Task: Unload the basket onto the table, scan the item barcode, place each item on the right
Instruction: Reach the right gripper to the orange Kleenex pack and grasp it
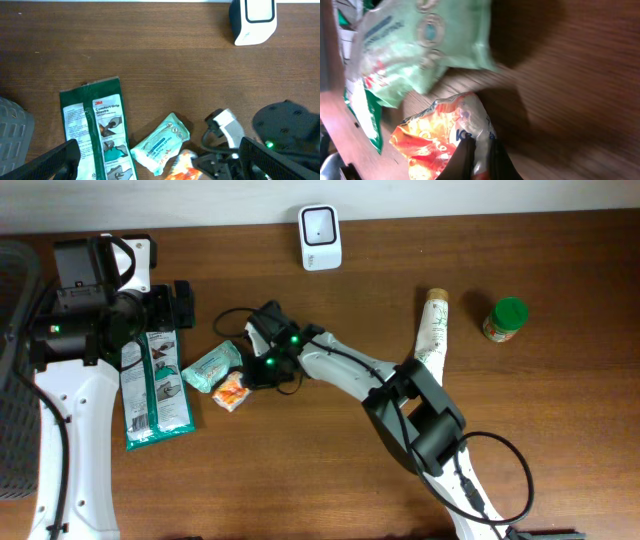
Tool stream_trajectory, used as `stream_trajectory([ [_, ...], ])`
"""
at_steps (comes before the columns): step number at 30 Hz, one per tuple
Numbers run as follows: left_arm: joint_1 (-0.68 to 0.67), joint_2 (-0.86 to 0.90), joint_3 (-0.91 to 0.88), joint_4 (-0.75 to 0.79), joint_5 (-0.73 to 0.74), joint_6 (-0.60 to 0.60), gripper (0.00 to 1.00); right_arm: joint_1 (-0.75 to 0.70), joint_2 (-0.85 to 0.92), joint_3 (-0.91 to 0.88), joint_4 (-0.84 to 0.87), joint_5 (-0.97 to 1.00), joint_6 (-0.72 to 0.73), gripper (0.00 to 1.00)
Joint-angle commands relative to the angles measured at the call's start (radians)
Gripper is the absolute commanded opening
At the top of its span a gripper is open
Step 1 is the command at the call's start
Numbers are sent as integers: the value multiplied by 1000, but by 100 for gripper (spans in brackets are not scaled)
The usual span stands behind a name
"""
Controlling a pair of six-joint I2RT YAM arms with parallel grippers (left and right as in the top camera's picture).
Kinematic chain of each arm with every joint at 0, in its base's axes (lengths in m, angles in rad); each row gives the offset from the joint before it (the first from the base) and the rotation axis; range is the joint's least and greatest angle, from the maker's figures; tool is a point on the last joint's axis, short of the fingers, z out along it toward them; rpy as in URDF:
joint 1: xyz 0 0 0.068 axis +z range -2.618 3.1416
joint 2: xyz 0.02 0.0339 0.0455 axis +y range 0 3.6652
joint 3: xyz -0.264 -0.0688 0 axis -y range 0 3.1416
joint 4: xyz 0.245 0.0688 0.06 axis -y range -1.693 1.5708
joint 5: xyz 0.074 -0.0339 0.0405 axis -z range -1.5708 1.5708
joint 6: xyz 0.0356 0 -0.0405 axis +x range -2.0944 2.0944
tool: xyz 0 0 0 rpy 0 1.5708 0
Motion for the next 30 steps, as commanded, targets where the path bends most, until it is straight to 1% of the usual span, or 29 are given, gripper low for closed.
stream_trajectory([
  [1,0,2,13,2,11,9,99,-108,-130,1,-85,24,-195,4],
  [5,0,2,13,2,11,9,99,-185,-204,1,-218,50,-389,4],
  [7,0,2,13,2,11,9,99,-212,-207,1,-281,107,-431,4],
  [8,0,2,13,2,11,9,99,-224,-200,0,-315,136,-479,4],
  [11,0,2,13,2,11,9,99,-230,-188,0,-360,226,-545,5],
  [12,0,2,13,2,11,9,99,-230,-186,0,-369,273,-562,23],
  [13,0,2,13,2,11,9,99,-230,-186,0,-369,282,-562,29],
  [15,0,2,13,2,11,9,99,-230,-187,0,-367,283,-562,38],
  [16,0,2,13,2,11,9,99,-230,-187,2,-367,273,-557,40],
  [18,0,2,13,2,11,9,99,-230,-187,3,-366,214,-544,40],
  [19,0,2,13,2,11,9,99,-230,-187,3,-364,195,-513,40],
  [21,0,2,13,2,11,9,99,-224,-187,2,-346,134,-406,39],
  [24,0,2,13,2,11,9,99,-206,-182,0,-309,136,-227,34],
  [28,0,2,13,2,11,9,99,-161,-134,-2,-268,167,-17,16],
  [30,0,2,13,2,11,9,99,-141,-103,-2,-266,165,12,15],
])
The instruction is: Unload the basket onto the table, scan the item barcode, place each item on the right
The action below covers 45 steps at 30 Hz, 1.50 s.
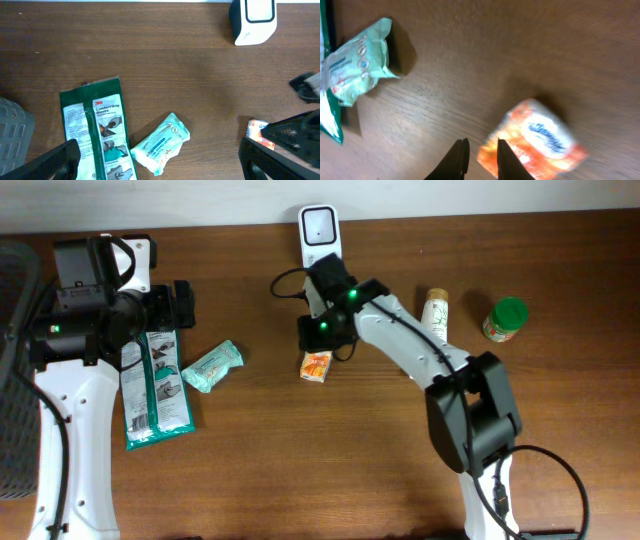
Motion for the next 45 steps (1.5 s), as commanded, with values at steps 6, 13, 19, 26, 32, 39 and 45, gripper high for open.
stream_trajectory([
  [6,0,2,13,2,11,9,99,70,97,-2,-29,18,146,17],
  [13,0,2,13,2,11,9,99,33,83,6,-72,35,77,17],
  [19,0,2,13,2,11,9,99,-1,16,95,-148,-26,-87,27],
  [26,0,2,13,2,11,9,99,-125,-11,192,-306,-29,-150,32],
  [32,0,2,13,2,11,9,99,-185,21,75,-306,-40,-228,31],
  [39,0,2,13,2,11,9,99,-181,34,-41,-195,-123,-228,31],
  [45,0,2,13,2,11,9,99,-181,34,-123,-117,-169,-224,31],
])
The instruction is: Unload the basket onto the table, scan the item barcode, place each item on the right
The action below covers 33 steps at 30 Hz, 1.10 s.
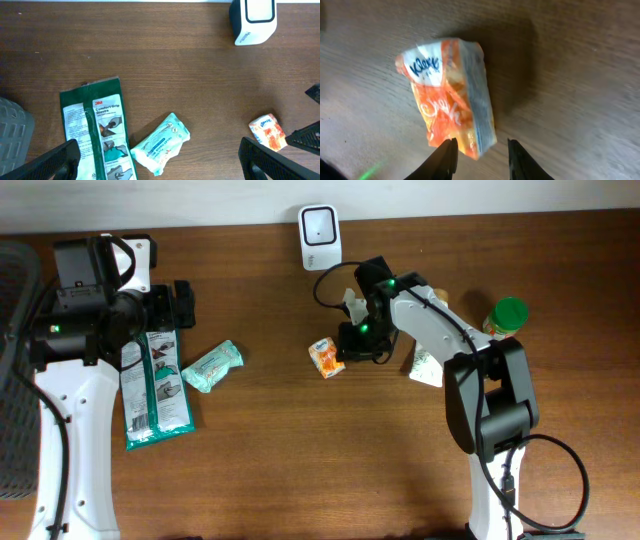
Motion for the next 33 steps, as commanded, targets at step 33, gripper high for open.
stream_trajectory([
  [33,0,2,13,2,10,9,99,-158,-116,-55,112,-802,-13,4],
])
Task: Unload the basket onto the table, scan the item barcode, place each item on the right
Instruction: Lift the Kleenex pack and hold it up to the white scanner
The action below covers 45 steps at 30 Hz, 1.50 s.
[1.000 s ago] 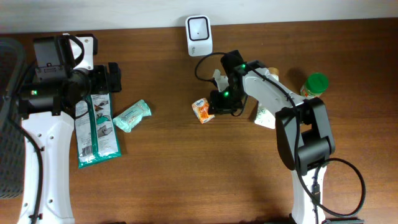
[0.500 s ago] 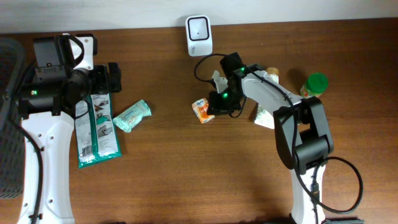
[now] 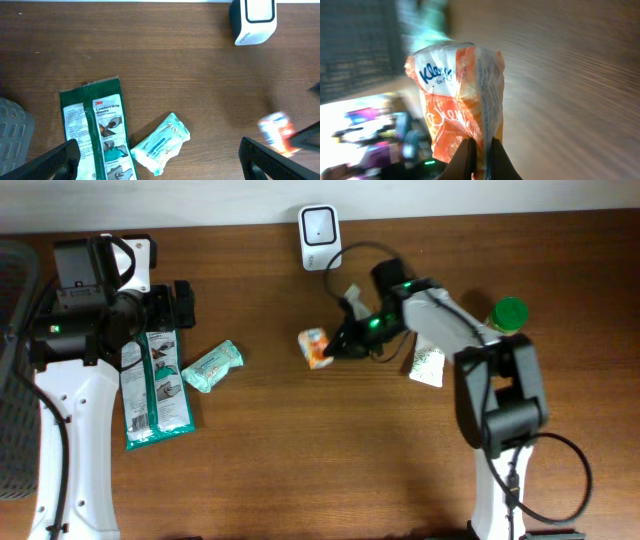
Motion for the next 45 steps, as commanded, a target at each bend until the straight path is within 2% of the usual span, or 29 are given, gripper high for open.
stream_trajectory([
  [1,0,2,13,2,11,9,99,-81,-106,-1,6,-323,-51,4],
  [6,0,2,13,2,11,9,99,-156,-109,-1,6,-566,-73,4],
  [17,0,2,13,2,11,9,99,-224,-111,0,-24,-534,-70,4],
  [20,0,2,13,2,11,9,99,-200,-111,0,-46,-296,-45,4],
  [22,0,2,13,2,11,9,99,-163,-111,0,-79,50,35,4],
  [24,0,2,13,2,11,9,99,-118,-111,0,-85,290,82,4],
  [27,0,2,13,2,11,9,99,-67,-111,35,-110,496,116,4],
  [32,0,2,13,2,11,9,99,28,-111,201,-133,857,114,4],
  [35,0,2,13,2,11,9,99,101,-111,249,26,1131,48,4],
  [37,0,2,13,2,11,9,99,134,-101,245,152,1241,-15,4],
  [41,0,2,13,2,11,9,99,179,-36,244,425,1365,-203,4],
  [45,0,2,13,2,11,9,99,179,64,244,656,1380,-383,4],
])
